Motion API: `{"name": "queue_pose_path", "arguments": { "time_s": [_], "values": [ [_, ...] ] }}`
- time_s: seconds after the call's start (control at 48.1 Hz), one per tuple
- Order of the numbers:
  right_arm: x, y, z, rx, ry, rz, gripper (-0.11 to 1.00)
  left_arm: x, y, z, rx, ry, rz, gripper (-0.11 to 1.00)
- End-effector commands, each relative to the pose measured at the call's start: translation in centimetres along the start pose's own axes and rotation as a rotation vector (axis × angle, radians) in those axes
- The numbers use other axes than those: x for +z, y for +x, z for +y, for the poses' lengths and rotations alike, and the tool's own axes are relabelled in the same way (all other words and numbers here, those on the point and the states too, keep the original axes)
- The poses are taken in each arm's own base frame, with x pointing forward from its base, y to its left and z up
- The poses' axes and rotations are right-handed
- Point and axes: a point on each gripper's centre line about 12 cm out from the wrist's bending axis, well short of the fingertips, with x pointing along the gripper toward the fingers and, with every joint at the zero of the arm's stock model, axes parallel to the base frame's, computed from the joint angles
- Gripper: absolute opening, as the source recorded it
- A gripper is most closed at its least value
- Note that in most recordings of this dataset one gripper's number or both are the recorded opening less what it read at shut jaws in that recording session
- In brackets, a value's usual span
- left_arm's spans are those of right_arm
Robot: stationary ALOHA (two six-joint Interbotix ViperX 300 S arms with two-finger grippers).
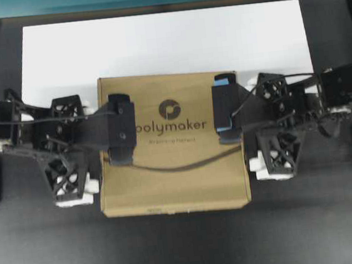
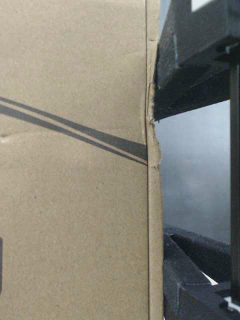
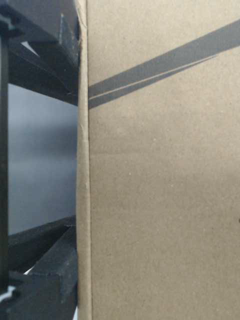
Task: Place the cardboard box on the stand after clamping it between your arms.
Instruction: 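Lift the clamped box and carry it back onto the white stand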
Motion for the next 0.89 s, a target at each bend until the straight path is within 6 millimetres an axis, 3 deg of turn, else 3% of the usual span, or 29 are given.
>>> {"name": "queue_pose_path", "arguments": {
  "time_s": [0.0, 0.166, 0.416, 0.874],
  "values": [
    [3.6, -2.0, 0.0, 0.001, -0.063, -0.137, 0.78, 1.5, -1.2, 3.1, 0.052, -0.081, -0.087, 0.77],
    [3.7, -2.0, -2.0, -0.032, -0.054, -0.141, 0.78, 0.8, -0.7, 5.2, 0.087, -0.118, -0.083, 0.77],
    [4.1, -1.8, -4.3, -0.080, -0.115, -0.178, 0.79, 1.3, -0.8, 8.9, 0.159, -0.080, -0.175, 0.77],
    [4.3, 0.2, -6.9, -0.134, -0.249, -0.176, 0.79, 0.4, 0.3, 12.1, 0.225, -0.033, -0.184, 0.77]
  ]
}}
